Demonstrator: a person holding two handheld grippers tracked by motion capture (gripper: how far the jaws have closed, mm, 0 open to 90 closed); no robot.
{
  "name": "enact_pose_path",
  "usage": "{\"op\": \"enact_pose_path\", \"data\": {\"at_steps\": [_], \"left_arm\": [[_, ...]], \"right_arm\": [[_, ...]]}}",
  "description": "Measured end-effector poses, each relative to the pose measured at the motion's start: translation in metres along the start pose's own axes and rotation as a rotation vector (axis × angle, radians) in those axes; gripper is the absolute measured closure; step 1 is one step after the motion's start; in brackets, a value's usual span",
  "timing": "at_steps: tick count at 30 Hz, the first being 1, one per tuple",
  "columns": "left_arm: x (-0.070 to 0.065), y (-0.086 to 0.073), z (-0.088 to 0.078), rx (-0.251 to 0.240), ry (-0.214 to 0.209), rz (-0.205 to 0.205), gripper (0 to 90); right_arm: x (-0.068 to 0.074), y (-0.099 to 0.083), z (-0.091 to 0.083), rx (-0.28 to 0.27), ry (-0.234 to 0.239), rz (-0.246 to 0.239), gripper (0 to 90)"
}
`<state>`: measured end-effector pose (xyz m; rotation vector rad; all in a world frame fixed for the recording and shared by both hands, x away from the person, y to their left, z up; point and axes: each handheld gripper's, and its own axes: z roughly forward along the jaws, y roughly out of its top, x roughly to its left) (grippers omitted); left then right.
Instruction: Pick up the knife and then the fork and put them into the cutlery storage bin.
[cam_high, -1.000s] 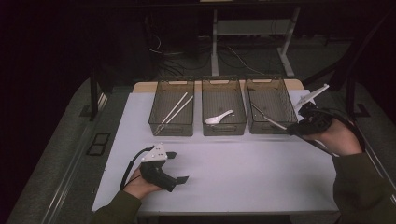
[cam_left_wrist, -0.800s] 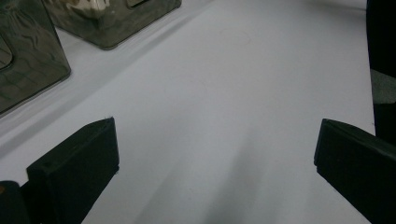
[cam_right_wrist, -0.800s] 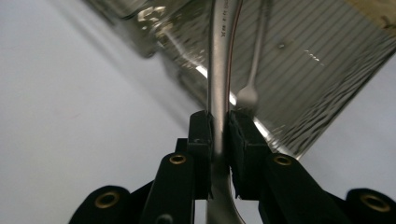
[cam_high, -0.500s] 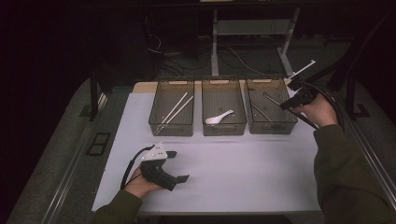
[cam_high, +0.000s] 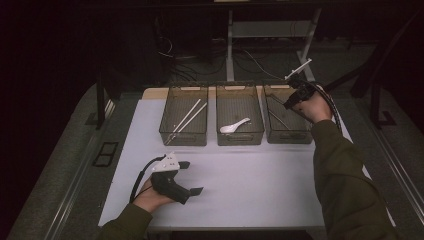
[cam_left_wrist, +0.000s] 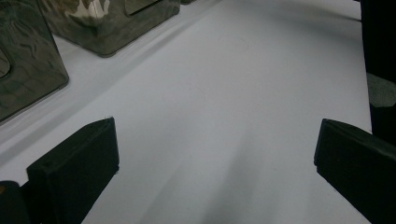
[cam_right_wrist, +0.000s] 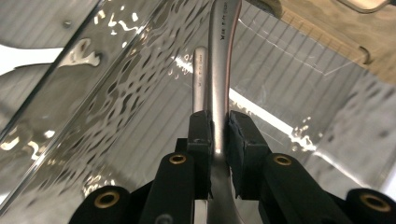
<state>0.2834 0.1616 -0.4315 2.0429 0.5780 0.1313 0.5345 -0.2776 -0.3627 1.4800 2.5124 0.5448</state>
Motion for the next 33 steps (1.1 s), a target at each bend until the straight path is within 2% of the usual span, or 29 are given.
{"op": "enact_pose_path", "data": {"at_steps": [4, 9, 13, 17, 23, 28, 30, 33], "left_arm": [[0.000, 0.000, 0.000, -0.003, -0.002, -0.001, 0.0], [0.001, -0.001, 0.000, 0.001, 0.001, -0.004, 0.0], [0.001, -0.001, -0.001, 0.000, 0.001, 0.001, 0.0], [0.002, -0.002, -0.002, 0.000, 0.004, -0.002, 0.0], [0.002, -0.002, -0.003, 0.000, 0.009, 0.000, 0.0], [0.003, -0.002, -0.003, -0.002, 0.014, -0.005, 0.0], [0.003, -0.002, -0.004, 0.000, 0.016, -0.003, 0.0], [0.004, -0.002, -0.004, 0.004, 0.018, -0.002, 0.0]], "right_arm": [[-0.001, 0.001, 0.013, -0.005, 0.003, 0.019, 79.1], [-0.001, 0.002, 0.023, 0.020, 0.013, 0.040, 79.0], [-0.001, 0.001, 0.032, 0.027, 0.038, 0.045, 79.0], [0.001, 0.001, 0.037, 0.052, 0.035, 0.033, 77.8], [0.002, 0.000, 0.026, 0.001, 0.040, 0.026, 67.3], [0.000, -0.005, 0.015, -0.070, 0.072, 0.042, 57.3], [0.000, -0.009, 0.009, -0.100, 0.076, 0.047, 50.2], [-0.001, -0.015, 0.000, -0.136, 0.094, 0.047, 47.1]]}}
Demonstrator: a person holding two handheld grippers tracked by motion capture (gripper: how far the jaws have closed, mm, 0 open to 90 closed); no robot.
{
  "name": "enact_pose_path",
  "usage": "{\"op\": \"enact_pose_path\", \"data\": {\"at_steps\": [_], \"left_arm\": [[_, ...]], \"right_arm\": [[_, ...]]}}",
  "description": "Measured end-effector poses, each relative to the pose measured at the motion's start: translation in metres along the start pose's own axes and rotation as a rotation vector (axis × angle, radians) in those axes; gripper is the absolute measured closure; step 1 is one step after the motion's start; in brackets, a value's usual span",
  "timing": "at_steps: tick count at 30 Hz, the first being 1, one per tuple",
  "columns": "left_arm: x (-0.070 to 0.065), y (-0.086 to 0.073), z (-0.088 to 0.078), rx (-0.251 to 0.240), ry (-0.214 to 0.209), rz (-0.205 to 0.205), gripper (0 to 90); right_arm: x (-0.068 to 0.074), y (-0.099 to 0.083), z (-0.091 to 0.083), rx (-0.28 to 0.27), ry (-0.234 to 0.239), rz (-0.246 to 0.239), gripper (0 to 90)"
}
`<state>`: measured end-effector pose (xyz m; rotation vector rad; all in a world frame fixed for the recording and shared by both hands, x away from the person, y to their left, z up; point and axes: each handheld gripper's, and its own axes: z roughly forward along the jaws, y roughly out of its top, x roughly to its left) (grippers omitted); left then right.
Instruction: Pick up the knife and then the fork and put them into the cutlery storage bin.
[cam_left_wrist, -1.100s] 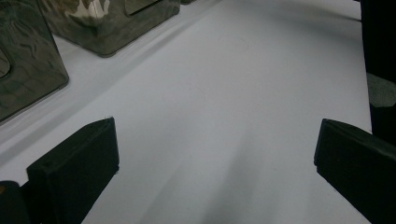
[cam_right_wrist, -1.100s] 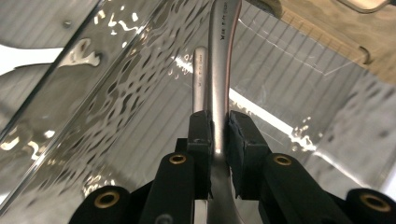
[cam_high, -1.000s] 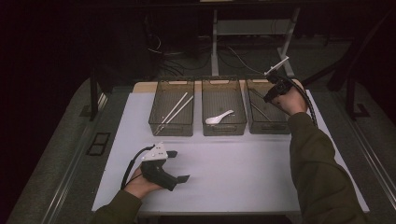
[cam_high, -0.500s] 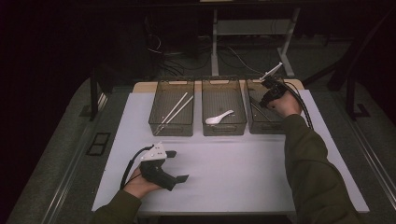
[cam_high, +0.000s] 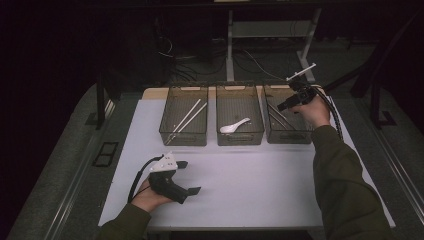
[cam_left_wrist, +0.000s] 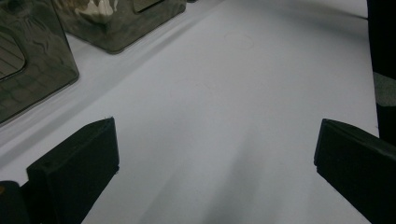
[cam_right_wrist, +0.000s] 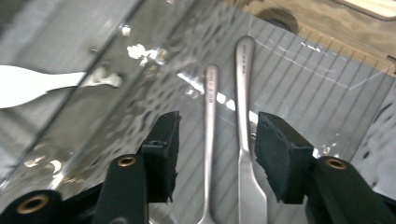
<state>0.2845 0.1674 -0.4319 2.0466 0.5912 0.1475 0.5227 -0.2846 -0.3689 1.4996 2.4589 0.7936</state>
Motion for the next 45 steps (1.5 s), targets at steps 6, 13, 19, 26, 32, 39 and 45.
{"op": "enact_pose_path", "data": {"at_steps": [6, 13, 19, 26, 32, 39, 45], "left_arm": [[0.001, 0.000, -0.002, 0.003, 0.013, 0.000, 0.0], [0.002, -0.001, -0.002, 0.002, 0.019, -0.005, 0.0], [0.003, -0.002, -0.003, 0.006, 0.021, -0.012, 0.0], [0.003, -0.003, -0.003, 0.012, 0.024, -0.013, 0.0], [0.003, -0.002, -0.003, 0.011, 0.025, -0.014, 0.0], [0.004, -0.003, -0.004, 0.012, 0.028, -0.017, 0.0], [0.003, -0.002, -0.004, 0.010, 0.028, -0.016, 0.0]], "right_arm": [[0.006, -0.018, -0.023, -0.134, 0.020, -0.033, 32.8], [0.018, -0.041, -0.043, -0.212, 0.079, -0.068, 22.0], [0.027, -0.063, -0.057, -0.283, 0.102, -0.071, 18.9], [0.039, -0.089, -0.067, -0.321, 0.099, -0.092, 16.2], [0.052, -0.108, -0.070, -0.342, 0.103, -0.126, 16.2], [0.068, -0.134, -0.073, -0.370, 0.124, -0.142, 16.2], [0.078, -0.153, -0.066, -0.365, 0.125, -0.155, 16.2]]}}
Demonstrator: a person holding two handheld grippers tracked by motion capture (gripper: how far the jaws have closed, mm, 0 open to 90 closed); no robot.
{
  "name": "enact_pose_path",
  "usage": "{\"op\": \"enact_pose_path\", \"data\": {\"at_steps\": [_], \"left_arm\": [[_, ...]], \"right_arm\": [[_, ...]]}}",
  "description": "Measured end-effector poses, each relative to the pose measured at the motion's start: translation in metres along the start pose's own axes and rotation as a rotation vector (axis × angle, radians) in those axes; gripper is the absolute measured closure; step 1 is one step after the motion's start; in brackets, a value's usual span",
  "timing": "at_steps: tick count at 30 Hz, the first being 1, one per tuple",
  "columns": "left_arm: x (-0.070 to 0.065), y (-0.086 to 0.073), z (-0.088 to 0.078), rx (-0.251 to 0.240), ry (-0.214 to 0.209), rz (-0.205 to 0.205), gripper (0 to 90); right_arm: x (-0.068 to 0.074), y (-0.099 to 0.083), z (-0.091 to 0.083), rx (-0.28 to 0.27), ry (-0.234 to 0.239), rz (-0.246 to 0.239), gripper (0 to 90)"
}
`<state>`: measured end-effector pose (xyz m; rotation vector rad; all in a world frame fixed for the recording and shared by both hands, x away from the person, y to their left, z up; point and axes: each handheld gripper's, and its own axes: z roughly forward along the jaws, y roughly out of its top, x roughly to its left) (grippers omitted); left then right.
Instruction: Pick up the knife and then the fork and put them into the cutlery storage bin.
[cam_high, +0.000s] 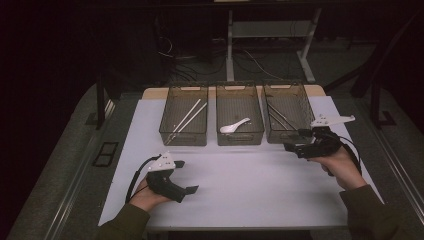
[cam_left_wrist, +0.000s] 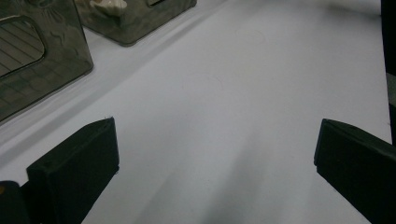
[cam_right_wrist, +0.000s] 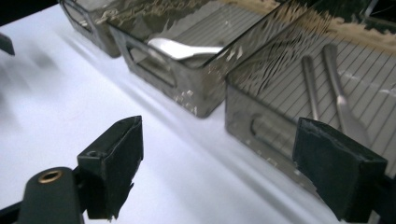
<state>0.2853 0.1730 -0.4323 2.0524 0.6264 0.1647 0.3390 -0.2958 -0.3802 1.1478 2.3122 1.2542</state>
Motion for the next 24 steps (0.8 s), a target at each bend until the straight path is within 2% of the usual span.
{"op": "enact_pose_path", "data": {"at_steps": [11, 17, 24], "left_arm": [[0.001, -0.001, -0.002, -0.008, 0.003, -0.001, 0.0], [0.001, 0.000, -0.003, -0.002, 0.003, 0.008, 0.0], [0.001, -0.001, -0.003, -0.007, 0.004, 0.007, 0.0]], "right_arm": [[0.020, -0.037, -0.002, -0.041, 0.008, -0.025, 16.2], [0.024, -0.054, -0.007, -0.054, 0.018, -0.023, 16.2], [0.028, -0.068, -0.012, -0.064, 0.006, -0.023, 16.2]]}}
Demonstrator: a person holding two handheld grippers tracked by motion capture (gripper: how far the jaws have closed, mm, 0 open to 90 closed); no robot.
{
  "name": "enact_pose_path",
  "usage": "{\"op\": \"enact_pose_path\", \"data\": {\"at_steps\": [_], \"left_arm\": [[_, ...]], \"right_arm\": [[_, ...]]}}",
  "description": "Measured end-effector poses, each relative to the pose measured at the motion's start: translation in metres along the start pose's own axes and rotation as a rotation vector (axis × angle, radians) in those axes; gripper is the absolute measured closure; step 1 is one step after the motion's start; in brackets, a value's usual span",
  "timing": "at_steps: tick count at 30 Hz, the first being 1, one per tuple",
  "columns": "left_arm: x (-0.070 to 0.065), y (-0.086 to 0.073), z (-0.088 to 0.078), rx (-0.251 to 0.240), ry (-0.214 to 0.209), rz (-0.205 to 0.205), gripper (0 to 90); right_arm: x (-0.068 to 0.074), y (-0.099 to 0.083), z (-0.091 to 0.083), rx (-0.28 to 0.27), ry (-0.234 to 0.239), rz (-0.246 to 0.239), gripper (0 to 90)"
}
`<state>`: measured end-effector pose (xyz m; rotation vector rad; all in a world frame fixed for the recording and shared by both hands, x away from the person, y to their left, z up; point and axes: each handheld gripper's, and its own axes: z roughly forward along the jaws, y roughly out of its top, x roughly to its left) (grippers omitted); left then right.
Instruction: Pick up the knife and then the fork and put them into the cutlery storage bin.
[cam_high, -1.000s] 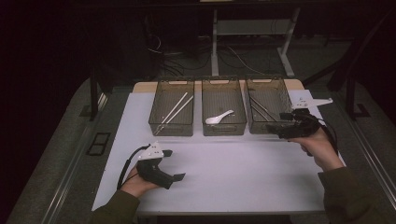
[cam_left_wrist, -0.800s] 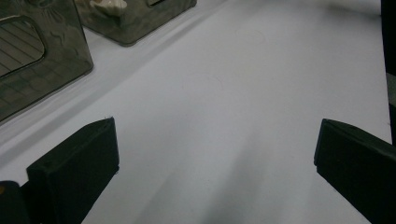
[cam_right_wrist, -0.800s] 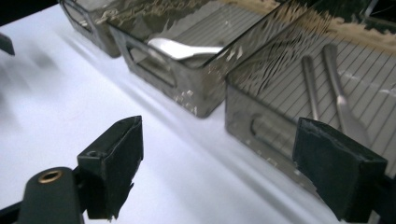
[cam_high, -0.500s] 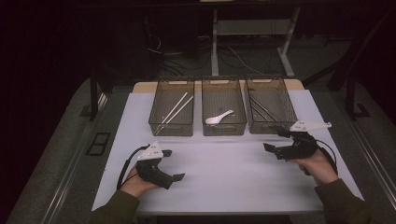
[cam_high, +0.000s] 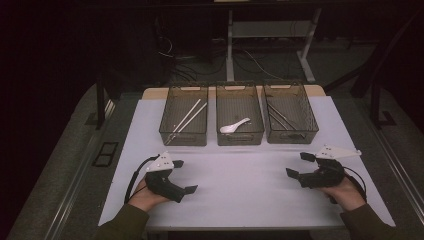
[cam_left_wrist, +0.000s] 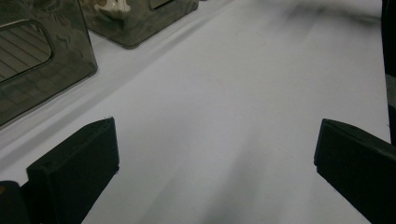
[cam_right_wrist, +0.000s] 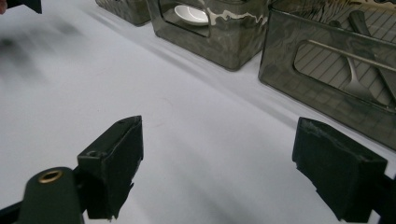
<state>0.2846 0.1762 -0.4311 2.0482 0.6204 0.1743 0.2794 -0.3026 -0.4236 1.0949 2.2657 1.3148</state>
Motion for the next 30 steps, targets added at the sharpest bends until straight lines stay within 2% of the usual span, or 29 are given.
{"op": "enact_pose_path", "data": {"at_steps": [12, 30], "left_arm": [[0.000, 0.000, -0.002, 0.000, 0.006, 0.001, 0.0], [0.000, 0.000, -0.002, 0.000, 0.008, 0.001, 0.0]], "right_arm": [[0.003, -0.022, -0.002, 0.035, 0.008, -0.006, 16.2], [0.003, -0.023, 0.001, 0.039, 0.014, -0.010, 16.1]]}}
